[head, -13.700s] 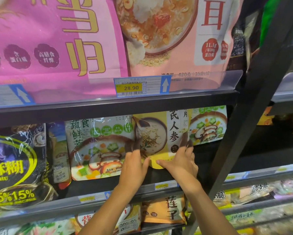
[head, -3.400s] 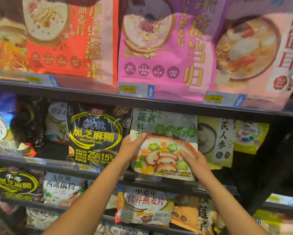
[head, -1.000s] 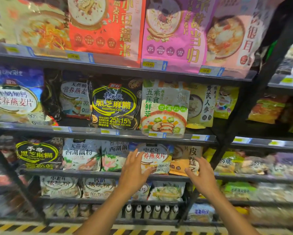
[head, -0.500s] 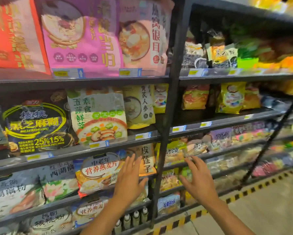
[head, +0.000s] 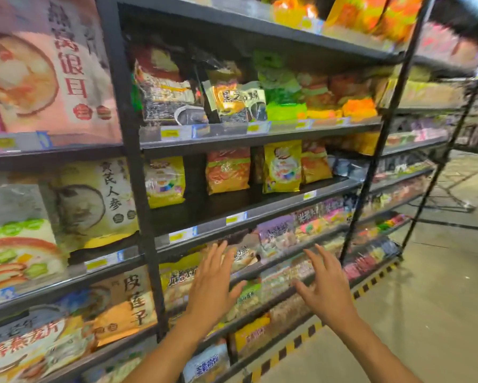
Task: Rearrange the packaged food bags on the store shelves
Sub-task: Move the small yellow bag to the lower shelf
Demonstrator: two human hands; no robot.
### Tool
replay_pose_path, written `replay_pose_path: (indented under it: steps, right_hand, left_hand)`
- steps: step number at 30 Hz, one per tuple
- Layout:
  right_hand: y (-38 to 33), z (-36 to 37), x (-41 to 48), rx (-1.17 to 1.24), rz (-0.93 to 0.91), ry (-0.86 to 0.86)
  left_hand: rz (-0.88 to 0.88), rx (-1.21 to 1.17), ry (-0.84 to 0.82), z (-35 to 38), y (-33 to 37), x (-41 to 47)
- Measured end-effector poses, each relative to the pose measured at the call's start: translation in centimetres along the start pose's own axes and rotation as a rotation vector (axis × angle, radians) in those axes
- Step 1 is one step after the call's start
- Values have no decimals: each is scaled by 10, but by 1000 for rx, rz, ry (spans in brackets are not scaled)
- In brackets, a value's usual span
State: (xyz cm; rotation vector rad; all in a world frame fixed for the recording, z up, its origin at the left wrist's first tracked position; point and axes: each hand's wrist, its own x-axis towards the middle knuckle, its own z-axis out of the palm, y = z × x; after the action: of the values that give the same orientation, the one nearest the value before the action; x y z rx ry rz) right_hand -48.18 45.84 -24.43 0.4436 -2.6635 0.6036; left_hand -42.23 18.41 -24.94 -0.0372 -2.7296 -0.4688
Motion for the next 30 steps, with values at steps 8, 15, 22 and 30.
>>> replay_pose_path:
  steps: [8, 15, 22, 30]
  right_hand:
    - [81, -4, 55, 40, 74, 21]
    - [131, 13, 119, 55, 93, -10]
    - [168, 26, 218, 61, 98, -44]
    - [196, 43, 324, 119, 111, -68]
  left_hand:
    - [3, -98, -42, 45, 57, 79]
    - [-22, -219, -42, 84, 71, 162]
    - [-25, -277, -16, 118, 55, 277]
    - [-77, -311, -37, 140, 44, 373]
